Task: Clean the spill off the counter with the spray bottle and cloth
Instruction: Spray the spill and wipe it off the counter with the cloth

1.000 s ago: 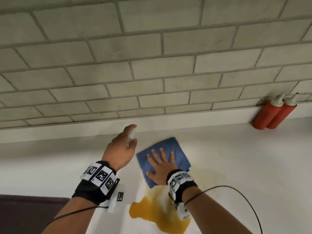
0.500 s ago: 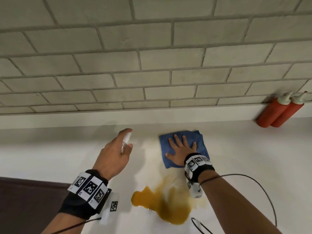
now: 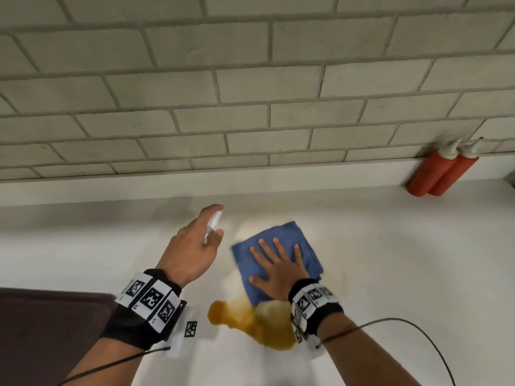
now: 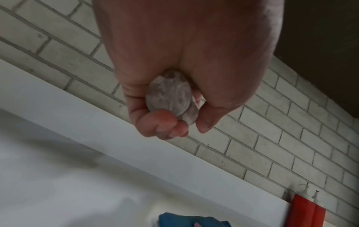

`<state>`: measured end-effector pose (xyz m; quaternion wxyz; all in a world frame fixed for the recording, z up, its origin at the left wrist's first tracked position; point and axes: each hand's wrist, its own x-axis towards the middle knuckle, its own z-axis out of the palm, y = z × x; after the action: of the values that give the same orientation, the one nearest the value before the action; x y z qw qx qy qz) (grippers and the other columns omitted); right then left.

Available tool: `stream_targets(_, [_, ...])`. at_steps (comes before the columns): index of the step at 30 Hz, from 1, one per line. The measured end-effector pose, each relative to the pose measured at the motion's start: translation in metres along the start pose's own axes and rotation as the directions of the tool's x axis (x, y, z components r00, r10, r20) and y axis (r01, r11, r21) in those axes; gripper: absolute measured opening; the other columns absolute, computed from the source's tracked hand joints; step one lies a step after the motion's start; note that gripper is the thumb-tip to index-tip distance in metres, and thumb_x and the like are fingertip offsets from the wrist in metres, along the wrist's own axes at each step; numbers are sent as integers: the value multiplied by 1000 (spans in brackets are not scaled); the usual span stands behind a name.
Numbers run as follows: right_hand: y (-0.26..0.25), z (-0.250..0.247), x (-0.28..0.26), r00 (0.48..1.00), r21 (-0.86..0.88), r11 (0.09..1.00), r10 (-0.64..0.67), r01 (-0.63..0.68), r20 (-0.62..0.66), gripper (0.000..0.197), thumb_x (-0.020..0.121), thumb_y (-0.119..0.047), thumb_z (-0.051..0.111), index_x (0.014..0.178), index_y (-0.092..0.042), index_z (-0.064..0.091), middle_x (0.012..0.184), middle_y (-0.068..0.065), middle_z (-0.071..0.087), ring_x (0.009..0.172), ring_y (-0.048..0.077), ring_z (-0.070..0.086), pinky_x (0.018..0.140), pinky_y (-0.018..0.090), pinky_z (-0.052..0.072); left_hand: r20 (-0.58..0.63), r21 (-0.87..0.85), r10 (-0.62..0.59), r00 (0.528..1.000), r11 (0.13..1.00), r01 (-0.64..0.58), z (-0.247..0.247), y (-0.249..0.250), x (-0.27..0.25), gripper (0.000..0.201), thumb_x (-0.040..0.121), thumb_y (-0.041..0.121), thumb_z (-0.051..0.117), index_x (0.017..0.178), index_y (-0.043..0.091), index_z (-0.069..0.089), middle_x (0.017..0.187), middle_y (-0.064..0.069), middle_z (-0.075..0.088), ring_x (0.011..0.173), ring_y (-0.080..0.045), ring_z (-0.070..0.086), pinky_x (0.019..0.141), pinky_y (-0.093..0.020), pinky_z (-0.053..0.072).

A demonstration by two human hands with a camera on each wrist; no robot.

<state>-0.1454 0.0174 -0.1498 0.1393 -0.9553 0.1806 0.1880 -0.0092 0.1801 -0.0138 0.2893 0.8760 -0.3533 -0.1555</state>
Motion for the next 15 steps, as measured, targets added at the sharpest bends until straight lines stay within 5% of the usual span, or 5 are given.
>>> stream_targets(3, [14, -15, 15, 996, 44, 996, 82, -83, 33, 74, 95, -70, 21, 155, -40, -10, 163, -13, -20, 151, 24, -19, 114, 67, -10, -2, -7, 1, 1000, 1000, -1, -5, -1, -4, 46, 102, 33, 49, 145, 44, 35, 115, 1, 62, 114, -27, 59, 90, -33, 41])
stream_targets(8, [-3, 12, -26, 999, 43, 998, 47, -47, 2, 70, 99, -64, 20, 155, -38, -12, 162, -12, -24, 150, 25, -23, 111, 66, -17, -2, -9, 28, 1000, 1000, -28, 0, 5, -8, 46, 102, 33, 48, 144, 46, 34, 127, -1, 64, 117, -27, 60, 94, -36, 45])
stream_targets(12, [16, 35, -57, 971, 45, 994, 109, -102, -214, 73, 93, -74, 10, 157, -40, 8, 160, -14, -12, 153, 26, -1, 113, 62, -15, -50, 0, 61, 997, 998, -62, 21, 25, -8, 47, 102, 31, 48, 146, 42, 35, 131, -5, 63, 111, -29, 62, 90, -35, 45])
stream_targets(15, [38, 34, -61, 973, 109, 972, 217, -208, -83, 84, 80, -79, 0, 154, -42, -12, 161, -16, -24, 150, 20, -20, 111, 62, -18, -78, 30, 118, 990, 993, -116, 33, 39, 4, 49, 101, 31, 50, 146, 40, 33, 120, -4, 66, 107, -27, 64, 93, -41, 50])
